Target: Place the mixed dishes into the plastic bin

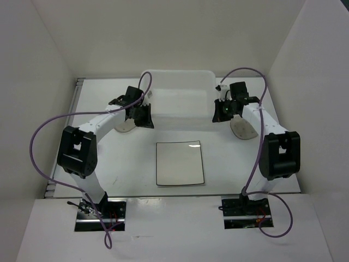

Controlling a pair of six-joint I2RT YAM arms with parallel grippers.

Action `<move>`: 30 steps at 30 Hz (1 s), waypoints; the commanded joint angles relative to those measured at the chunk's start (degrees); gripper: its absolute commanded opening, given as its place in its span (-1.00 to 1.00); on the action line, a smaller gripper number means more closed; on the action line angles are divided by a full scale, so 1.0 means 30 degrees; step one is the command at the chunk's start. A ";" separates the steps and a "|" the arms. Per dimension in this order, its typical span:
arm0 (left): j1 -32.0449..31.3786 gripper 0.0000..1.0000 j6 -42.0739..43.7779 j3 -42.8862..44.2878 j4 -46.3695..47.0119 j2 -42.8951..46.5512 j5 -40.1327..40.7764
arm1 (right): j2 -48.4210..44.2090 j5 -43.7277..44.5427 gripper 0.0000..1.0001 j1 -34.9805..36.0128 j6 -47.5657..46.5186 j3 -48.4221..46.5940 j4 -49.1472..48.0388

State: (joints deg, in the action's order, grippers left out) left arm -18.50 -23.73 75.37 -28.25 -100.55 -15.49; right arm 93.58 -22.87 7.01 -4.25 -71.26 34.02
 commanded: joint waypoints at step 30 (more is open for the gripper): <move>-0.1155 1.00 -0.2783 -0.8921 0.1268 0.7238 -0.3158 | -0.3277 -0.3977 0.98 0.1585 0.3817 0.5384 -0.0850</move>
State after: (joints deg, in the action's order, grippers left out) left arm -20.88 -29.28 51.11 -27.20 -79.61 -21.85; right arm 80.71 -34.41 8.34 4.82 -56.53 33.78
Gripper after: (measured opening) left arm 1.000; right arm 0.996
